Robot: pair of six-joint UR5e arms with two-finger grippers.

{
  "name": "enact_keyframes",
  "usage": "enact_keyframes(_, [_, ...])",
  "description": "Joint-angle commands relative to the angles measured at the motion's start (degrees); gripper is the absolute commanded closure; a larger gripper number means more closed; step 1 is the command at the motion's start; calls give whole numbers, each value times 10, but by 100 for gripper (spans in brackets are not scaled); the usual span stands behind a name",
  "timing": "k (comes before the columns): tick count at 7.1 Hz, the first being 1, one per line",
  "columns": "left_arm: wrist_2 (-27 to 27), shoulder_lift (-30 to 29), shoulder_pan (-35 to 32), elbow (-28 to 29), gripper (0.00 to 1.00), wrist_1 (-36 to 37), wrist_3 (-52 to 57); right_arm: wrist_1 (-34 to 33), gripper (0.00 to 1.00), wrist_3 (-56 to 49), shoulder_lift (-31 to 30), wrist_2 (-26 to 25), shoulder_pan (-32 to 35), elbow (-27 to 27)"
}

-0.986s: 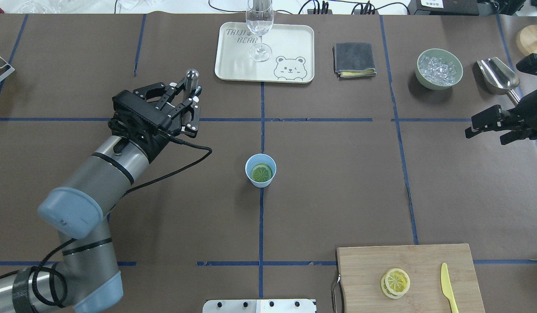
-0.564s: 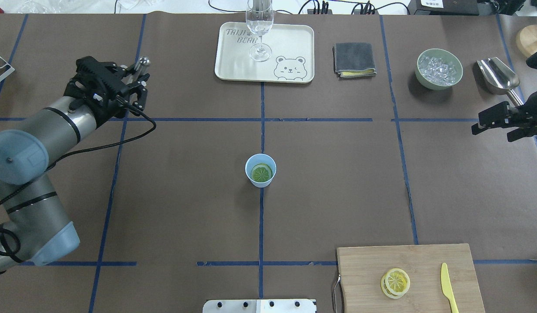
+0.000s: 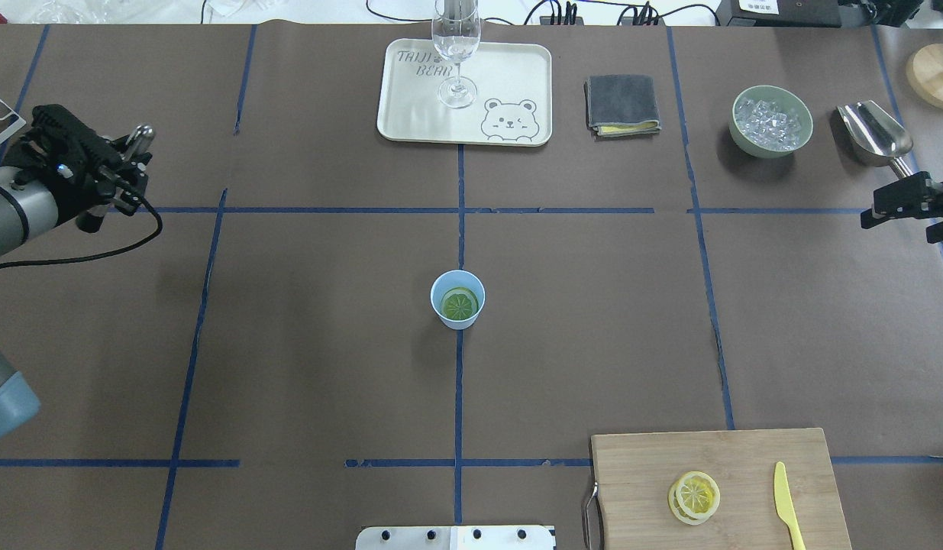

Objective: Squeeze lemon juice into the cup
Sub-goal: 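Lower the muddler upright onto the table with the left gripper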

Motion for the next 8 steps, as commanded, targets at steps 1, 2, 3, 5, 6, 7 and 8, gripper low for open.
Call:
enact_keyframes(1, [-181, -4, -42, 7, 100, 155, -130, -1, 0, -3, -20, 4, 7, 2])
enact_keyframes(2, [-269, -19, -56, 11, 100, 155, -257, 0, 0, -8, -20, 3, 6, -9])
enact_keyframes(3, [-317, -20, -56, 36, 100, 159, -298, 0, 0, -7, -20, 0, 6, -10])
enact_keyframes(5, [-362, -44, -55, 84, 100, 161, -360, 0, 0, -8, -23, 5, 6, -9])
enact_keyframes(6, [-363, -61, -54, 115, 100, 163, -361, 17, 0, -7, -26, 10, 6, -12])
enact_keyframes(7, [-363, -68, -53, 133, 100, 167, -357, 29, 0, -7, -28, 11, 6, -16])
enact_keyframes(8, [-363, -67, -53, 134, 100, 167, -345, 33, 0, -7, -29, 12, 6, -18])
